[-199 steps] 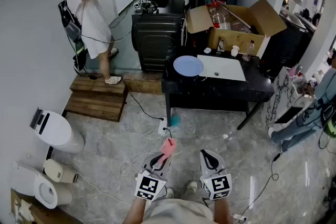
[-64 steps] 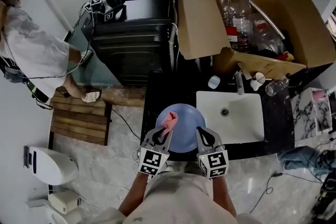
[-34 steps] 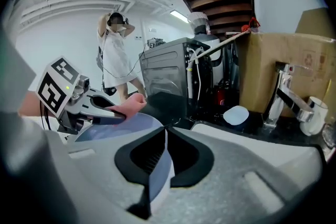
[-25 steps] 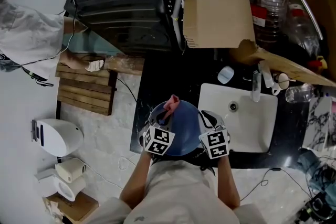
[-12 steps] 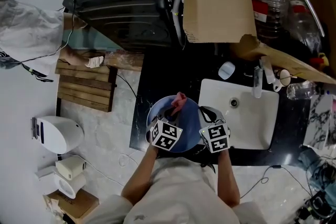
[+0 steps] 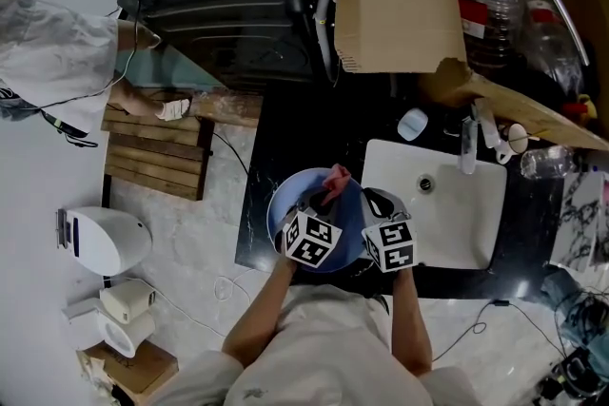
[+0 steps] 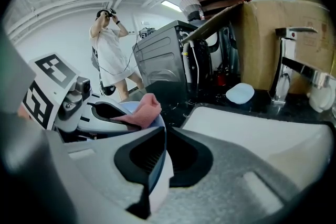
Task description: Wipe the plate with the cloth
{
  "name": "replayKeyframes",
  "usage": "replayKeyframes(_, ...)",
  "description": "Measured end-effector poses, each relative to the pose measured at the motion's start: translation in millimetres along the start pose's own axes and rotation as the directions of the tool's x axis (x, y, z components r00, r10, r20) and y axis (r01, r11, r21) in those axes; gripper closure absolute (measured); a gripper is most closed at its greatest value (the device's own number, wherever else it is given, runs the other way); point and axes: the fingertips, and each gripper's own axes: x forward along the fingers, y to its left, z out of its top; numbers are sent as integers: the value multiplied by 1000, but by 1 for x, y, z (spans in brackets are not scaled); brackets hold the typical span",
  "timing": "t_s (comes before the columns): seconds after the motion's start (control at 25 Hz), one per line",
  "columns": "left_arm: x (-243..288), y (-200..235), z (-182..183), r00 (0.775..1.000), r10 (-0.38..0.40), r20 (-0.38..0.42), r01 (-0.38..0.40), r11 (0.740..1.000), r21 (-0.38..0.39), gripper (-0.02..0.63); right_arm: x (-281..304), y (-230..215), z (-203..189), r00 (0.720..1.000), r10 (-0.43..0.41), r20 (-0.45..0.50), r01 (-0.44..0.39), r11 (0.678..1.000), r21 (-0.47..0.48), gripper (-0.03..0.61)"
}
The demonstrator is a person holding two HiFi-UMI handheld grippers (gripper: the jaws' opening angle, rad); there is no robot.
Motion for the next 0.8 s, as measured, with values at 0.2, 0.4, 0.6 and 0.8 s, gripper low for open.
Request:
replayKeyframes(0.2,4,-11,3,1000,-25,4,25,1000,7,580,0,0,0,1000,-5,13,5,1000,15,563)
replayKeyframes(0.4,6,-21,5,999,-53,6,53,998,19,580,0,-1,-1,1000,-3,27,2,999,45,563)
replayKeyframes(0.6,6,-33,4,996,-92,1,92,995,35,580,0,-2,-1,999,-9,38,6,998,64,563)
replayKeyframes(0.8,4,-46,2,992,-127,-7,127,990,54,580,0,-2,-1,999,-14,52,9,997,83,563)
